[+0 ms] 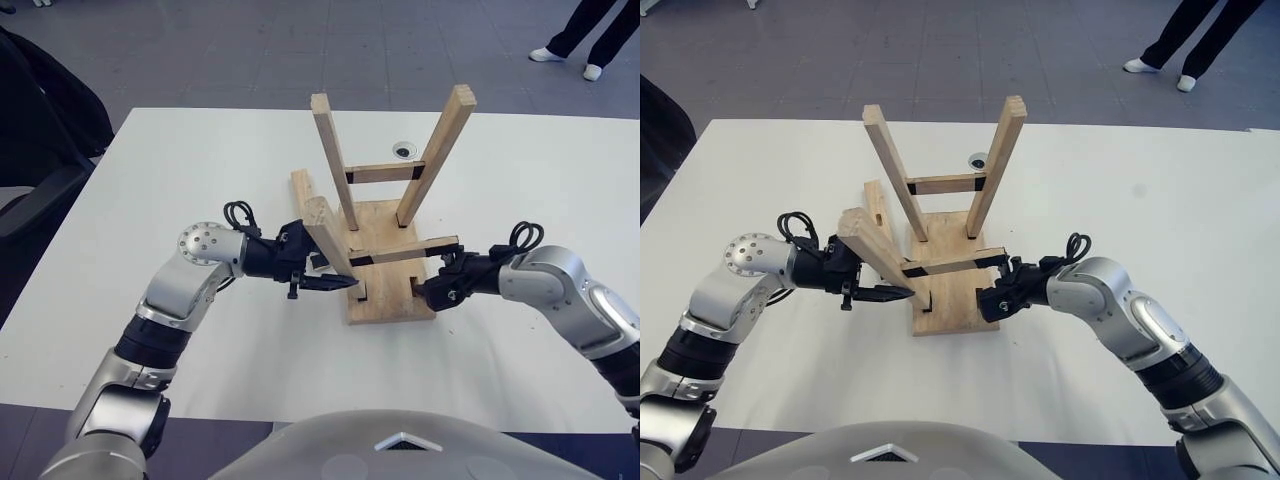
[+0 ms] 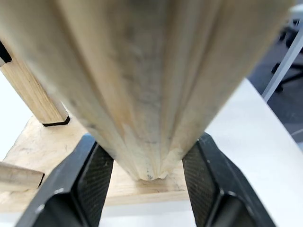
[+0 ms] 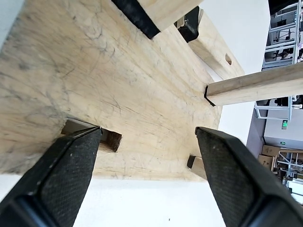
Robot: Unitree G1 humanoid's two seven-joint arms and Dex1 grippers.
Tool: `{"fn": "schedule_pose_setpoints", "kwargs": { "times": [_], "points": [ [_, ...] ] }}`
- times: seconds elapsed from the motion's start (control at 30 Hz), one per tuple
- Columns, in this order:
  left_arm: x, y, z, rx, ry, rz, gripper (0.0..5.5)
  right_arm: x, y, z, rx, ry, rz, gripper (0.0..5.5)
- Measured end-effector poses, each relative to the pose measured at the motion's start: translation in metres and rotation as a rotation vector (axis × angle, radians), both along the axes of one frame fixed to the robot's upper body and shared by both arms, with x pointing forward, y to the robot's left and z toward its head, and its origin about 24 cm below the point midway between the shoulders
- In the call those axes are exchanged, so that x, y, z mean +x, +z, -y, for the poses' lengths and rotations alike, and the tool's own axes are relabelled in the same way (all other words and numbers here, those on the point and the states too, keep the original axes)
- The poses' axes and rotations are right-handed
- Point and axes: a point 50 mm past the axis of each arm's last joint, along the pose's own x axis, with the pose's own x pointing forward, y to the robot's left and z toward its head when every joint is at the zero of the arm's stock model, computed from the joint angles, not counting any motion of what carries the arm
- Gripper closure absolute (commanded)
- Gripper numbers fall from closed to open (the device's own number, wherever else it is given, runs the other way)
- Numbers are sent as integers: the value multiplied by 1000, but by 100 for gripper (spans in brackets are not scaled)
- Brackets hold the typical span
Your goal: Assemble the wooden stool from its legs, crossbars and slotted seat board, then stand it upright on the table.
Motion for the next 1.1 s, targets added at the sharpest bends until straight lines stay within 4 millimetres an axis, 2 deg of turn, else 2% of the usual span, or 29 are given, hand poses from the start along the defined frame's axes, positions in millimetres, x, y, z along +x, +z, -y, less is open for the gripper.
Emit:
{"fn": "schedule_pose_setpoints", "kwargs": {
  "times": [0.07, 0.17, 0.3, 0.57, 0.77, 0.8, 0.97, 1.1],
  "points": [
    [-4, 2, 5, 27, 11, 48, 345, -1, 0, 1, 6, -16, -3, 185],
    [-20, 1, 9, 55, 85, 113, 345, -4, 0, 3, 12, -41, -8, 185],
    [-33, 1, 14, 66, 170, 134, 345, -6, 0, 5, 19, -66, -15, 185],
    [-41, 0, 18, 72, 220, 165, 344, -9, -2, 9, 38, -105, -15, 185],
    [-36, -2, 19, 4, 251, 151, 344, -9, -3, 10, 37, -124, -23, 185],
    [-36, -2, 19, -6, 255, 145, 307, -9, -3, 10, 37, -124, -22, 185],
    [-28, 7, 11, -91, 316, 186, 229, -12, -3, 9, 40, -119, -25, 185],
    [-32, 9, 11, -129, 270, 167, 159, -12, -4, 9, 40, -120, -27, 185]
  ]
}}
